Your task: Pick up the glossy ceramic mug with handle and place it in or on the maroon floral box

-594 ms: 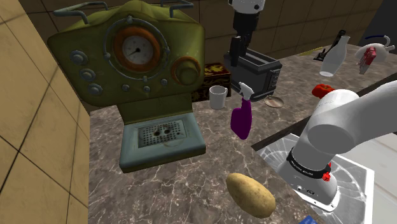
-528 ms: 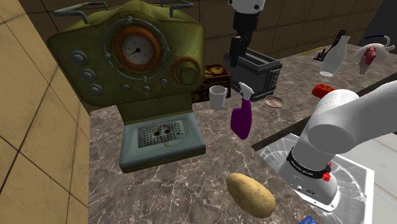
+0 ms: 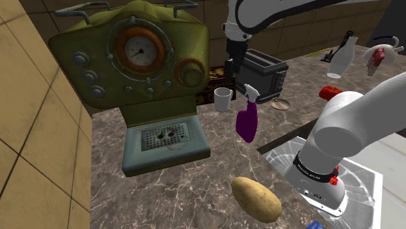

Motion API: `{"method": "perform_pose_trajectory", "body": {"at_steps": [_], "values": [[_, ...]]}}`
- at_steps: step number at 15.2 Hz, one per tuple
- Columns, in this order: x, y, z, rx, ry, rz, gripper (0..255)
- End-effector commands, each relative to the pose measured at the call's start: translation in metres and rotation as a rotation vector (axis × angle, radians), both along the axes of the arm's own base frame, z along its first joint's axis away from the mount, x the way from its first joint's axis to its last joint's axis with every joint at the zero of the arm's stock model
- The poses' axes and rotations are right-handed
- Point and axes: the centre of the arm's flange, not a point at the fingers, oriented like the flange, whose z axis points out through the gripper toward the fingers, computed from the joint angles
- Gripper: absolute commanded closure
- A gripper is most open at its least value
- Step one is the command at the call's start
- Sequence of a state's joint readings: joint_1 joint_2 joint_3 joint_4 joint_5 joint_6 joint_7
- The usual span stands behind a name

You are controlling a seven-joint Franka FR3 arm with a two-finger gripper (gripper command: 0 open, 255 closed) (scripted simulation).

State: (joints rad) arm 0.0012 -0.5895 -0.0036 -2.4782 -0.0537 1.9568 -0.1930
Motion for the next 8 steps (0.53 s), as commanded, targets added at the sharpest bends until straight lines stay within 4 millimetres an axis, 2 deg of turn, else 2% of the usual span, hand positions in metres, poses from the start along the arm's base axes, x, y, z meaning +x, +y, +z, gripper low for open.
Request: {"method": "perform_pose_trajectory", "body": {"at_steps": [1,8], "values": [[0.014,-0.002,-0.019,0.002,0.0,0.004,0],[0.061,-0.011,-0.099,0.009,0.011,0.016,0]]}}
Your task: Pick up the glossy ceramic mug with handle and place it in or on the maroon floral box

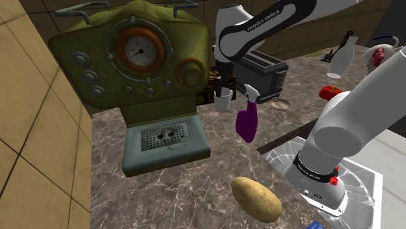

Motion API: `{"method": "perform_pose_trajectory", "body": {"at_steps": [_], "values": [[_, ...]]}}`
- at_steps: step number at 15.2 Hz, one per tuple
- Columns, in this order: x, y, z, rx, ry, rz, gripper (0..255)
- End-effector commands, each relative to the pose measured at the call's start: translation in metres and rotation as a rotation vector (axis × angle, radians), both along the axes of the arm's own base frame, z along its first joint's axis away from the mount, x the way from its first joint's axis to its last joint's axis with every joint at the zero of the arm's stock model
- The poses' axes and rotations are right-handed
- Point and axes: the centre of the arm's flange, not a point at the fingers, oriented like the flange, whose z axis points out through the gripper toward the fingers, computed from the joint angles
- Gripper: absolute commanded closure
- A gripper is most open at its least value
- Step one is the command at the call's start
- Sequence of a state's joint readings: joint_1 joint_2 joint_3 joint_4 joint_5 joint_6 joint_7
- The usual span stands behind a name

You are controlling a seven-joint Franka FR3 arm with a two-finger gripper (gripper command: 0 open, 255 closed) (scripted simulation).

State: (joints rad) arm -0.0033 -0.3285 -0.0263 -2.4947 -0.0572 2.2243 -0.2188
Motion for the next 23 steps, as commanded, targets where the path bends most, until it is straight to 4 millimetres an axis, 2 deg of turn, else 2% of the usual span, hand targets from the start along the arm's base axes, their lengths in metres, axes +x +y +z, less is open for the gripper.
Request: {"method": "perform_pose_trajectory", "body": {"at_steps": [1,9,17,18,23], "values": [[0.012,-0.002,-0.021,0.001,0.001,0.004,0],[0.014,-0.003,-0.061,0.002,0.001,0.004,0],[0.014,-0.003,-0.061,0.001,0.001,0.004,0],[0.014,-0.003,-0.061,0.001,0.001,0.004,255],[0.014,-0.003,-0.061,0.001,0.001,0.004,255]]}}
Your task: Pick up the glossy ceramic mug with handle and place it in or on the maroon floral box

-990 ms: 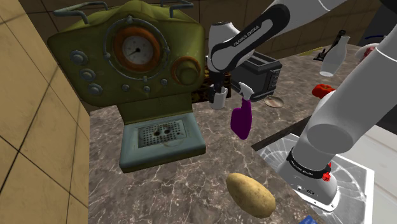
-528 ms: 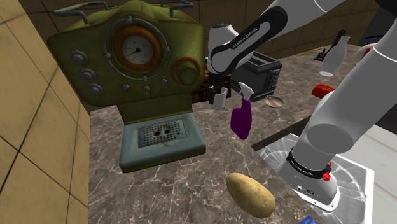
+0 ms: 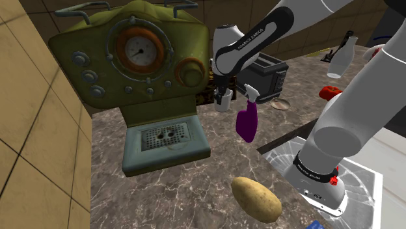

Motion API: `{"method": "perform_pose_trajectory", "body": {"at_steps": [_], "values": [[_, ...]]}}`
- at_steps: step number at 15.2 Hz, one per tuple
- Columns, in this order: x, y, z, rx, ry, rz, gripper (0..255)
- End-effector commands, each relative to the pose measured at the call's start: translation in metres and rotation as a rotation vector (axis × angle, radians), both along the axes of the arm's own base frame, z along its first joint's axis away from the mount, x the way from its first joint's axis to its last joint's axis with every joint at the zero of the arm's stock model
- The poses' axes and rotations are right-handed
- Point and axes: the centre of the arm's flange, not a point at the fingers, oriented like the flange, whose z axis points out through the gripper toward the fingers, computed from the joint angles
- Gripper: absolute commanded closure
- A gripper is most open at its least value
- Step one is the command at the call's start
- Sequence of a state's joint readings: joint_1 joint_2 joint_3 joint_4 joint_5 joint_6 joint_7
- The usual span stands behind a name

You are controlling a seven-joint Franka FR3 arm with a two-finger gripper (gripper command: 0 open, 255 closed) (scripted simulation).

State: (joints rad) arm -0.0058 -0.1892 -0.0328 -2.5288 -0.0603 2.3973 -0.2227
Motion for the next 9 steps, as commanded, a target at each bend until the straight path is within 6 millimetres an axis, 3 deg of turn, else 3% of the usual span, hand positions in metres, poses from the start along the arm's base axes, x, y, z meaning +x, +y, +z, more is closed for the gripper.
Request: {"method": "perform_pose_trajectory", "body": {"at_steps": [1,4,9], "values": [[0.0,0.0,0.0,0.0,0.0,0.0,255],[0.0,0.0,0.0,0.0,0.0,0.0,255],[0.0,0.0,0.026,0.0,0.0,0.0,255]]}}
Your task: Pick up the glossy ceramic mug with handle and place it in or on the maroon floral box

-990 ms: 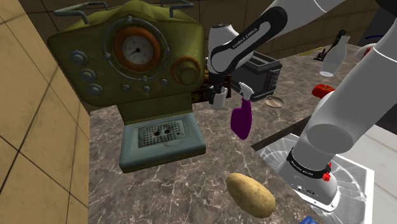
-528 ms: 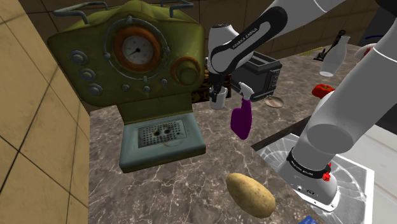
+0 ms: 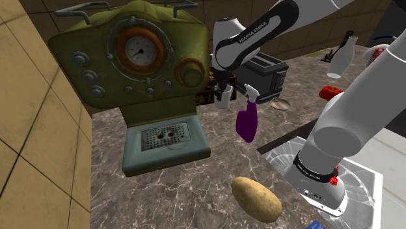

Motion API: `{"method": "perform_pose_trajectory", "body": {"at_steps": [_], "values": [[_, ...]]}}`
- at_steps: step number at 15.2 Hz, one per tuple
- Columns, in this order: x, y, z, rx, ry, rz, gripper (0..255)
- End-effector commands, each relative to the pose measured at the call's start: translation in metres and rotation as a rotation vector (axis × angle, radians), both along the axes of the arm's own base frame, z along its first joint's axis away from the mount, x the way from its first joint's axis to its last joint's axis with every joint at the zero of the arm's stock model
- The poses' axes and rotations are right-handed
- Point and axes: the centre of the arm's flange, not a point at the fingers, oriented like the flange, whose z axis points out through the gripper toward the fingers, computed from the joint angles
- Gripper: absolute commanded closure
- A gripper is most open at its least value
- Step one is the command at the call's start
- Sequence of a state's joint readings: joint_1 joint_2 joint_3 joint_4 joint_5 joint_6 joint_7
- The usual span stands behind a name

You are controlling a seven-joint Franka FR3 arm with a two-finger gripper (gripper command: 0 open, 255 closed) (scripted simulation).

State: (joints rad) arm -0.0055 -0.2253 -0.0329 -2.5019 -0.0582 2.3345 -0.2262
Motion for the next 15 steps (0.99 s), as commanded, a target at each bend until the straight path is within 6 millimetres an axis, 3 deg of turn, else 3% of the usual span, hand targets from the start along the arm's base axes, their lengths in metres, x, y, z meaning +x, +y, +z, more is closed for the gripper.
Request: {"method": "perform_pose_trajectory", "body": {"at_steps": [1,15], "values": [[-0.001,0.0,0.01,0.0,0.0,0.0,255],[-0.001,0.0,0.083,0.0,0.0,0.0,255]]}}
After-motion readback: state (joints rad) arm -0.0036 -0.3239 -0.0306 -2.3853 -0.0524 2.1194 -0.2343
